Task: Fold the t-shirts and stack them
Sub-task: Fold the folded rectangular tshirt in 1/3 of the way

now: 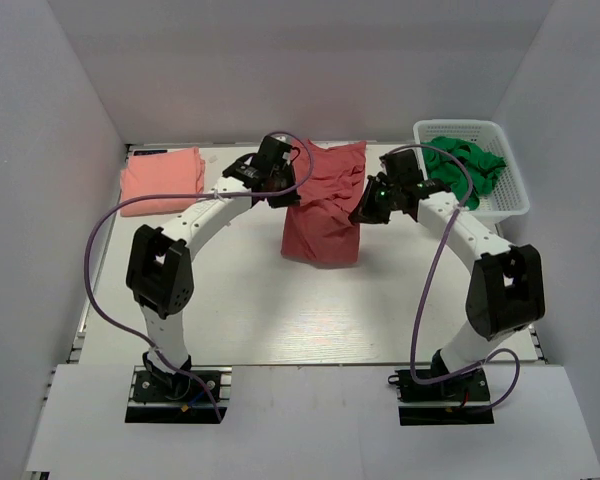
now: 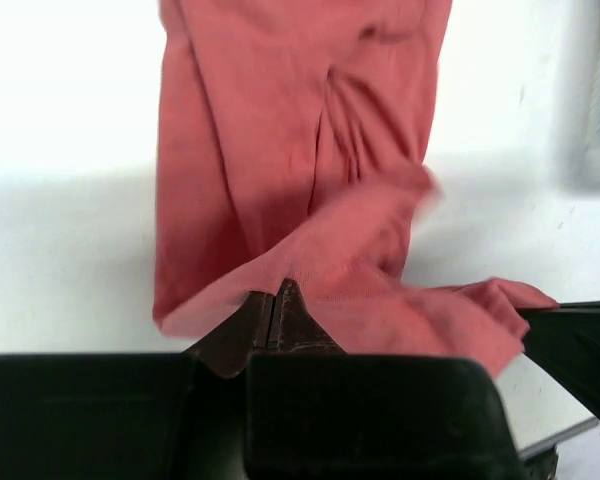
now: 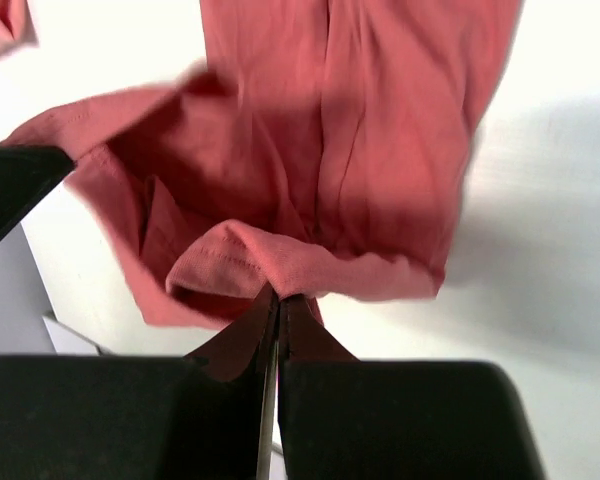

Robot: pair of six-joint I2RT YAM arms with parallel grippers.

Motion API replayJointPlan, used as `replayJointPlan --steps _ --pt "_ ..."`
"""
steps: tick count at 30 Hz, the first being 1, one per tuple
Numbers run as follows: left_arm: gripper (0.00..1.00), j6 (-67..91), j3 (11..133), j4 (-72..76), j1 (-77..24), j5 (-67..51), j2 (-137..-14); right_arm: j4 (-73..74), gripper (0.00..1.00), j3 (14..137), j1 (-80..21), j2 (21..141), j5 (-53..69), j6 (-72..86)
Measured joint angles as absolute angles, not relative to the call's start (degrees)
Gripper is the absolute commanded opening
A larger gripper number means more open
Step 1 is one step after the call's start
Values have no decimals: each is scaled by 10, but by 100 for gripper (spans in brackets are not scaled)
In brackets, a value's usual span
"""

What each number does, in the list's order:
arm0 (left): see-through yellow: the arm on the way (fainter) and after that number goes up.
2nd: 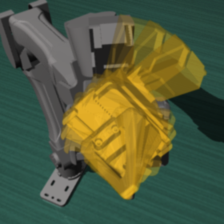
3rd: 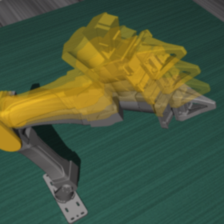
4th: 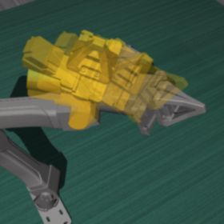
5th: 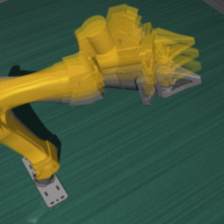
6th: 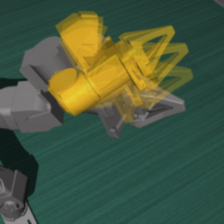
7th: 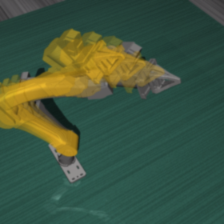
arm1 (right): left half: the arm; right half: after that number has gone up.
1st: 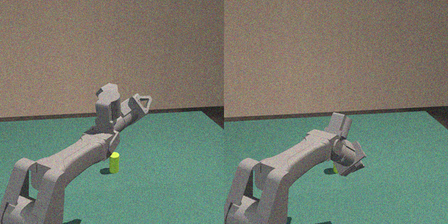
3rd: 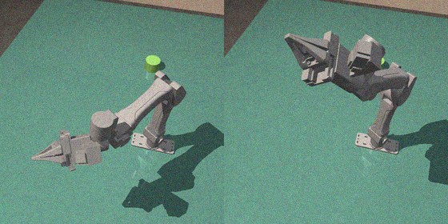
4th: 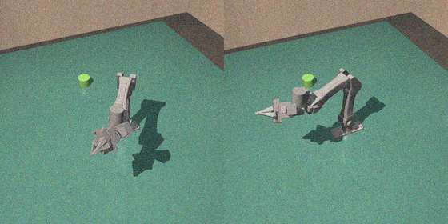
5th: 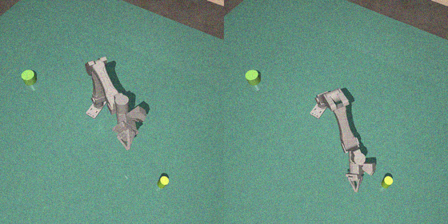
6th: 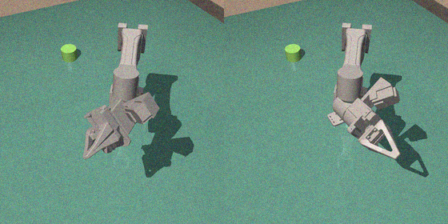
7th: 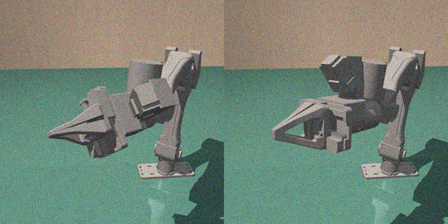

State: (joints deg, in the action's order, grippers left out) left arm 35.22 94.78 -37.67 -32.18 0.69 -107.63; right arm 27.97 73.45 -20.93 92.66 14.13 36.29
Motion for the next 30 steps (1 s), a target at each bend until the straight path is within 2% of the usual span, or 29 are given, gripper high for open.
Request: replayJointPlan --steps 11,26,27,28,29,30 --pt "0 333 962 -282 -302 -24 -1128 232 0 817 -175 1041 198 349" --pt "0 328 962 -197 -279 -53 -1182 203 0 832 -135 1111 218 351" --pt "4 328 962 -189 -278 -54 -1187 201 0 836 -133 1117 218 348" --pt "32 328 961 -180 -277 -54 -1192 197 3 840 -131 1124 218 343" --pt "49 324 961 -173 -275 -54 -1197 194 11 847 -131 1131 219 338" --pt "56 323 961 -166 -273 -53 -1204 192 27 856 -129 1141 221 332"
